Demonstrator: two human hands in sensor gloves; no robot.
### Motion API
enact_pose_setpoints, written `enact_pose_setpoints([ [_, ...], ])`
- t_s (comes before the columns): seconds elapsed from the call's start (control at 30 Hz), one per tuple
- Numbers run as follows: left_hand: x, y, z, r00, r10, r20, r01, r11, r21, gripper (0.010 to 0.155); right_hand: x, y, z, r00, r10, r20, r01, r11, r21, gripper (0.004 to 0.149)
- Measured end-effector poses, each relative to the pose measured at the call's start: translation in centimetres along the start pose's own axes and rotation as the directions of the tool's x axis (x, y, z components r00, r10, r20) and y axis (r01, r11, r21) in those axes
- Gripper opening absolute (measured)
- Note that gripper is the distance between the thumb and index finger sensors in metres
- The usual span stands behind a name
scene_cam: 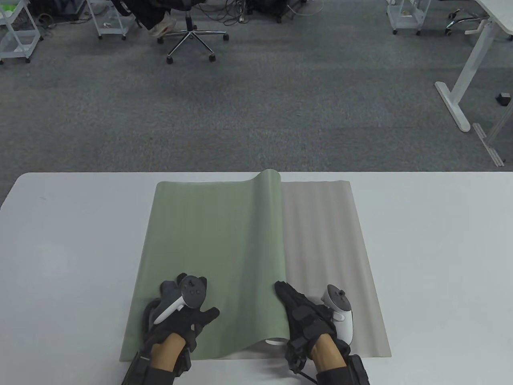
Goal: Unroll desk mats and stack together
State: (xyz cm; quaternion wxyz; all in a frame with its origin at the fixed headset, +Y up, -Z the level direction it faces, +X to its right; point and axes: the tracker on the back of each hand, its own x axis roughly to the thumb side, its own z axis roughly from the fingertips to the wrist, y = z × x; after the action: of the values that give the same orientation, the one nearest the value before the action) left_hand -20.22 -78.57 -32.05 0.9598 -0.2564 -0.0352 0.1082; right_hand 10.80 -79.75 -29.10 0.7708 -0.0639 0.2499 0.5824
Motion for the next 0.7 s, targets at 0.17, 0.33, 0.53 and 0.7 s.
enact_pose_setpoints([
  [0.17,0.0,-0.2,0.0,1.000,-0.010,0.005,0.010,1.000,-0.001,0.086,0.3,-0.5,0.6,0.999,-0.021,0.037,0.024,0.997,-0.070,0.086],
  [0.33,0.0,-0.3,0.0,1.000,-0.013,0.011,0.013,1.000,0.005,0.086,-0.8,-0.8,0.2,0.973,-0.226,-0.044,0.228,0.973,0.026,0.091],
  [0.53,0.0,-0.3,0.0,1.000,-0.011,0.018,0.011,1.000,0.006,0.085,-0.4,-1.7,0.7,0.980,-0.197,-0.004,0.197,0.980,0.003,0.083],
  [0.7,0.0,-0.3,0.0,1.000,-0.013,0.023,0.013,1.000,0.005,0.085,0.1,-2.7,1.4,0.987,-0.155,0.038,0.157,0.986,-0.059,0.081],
])
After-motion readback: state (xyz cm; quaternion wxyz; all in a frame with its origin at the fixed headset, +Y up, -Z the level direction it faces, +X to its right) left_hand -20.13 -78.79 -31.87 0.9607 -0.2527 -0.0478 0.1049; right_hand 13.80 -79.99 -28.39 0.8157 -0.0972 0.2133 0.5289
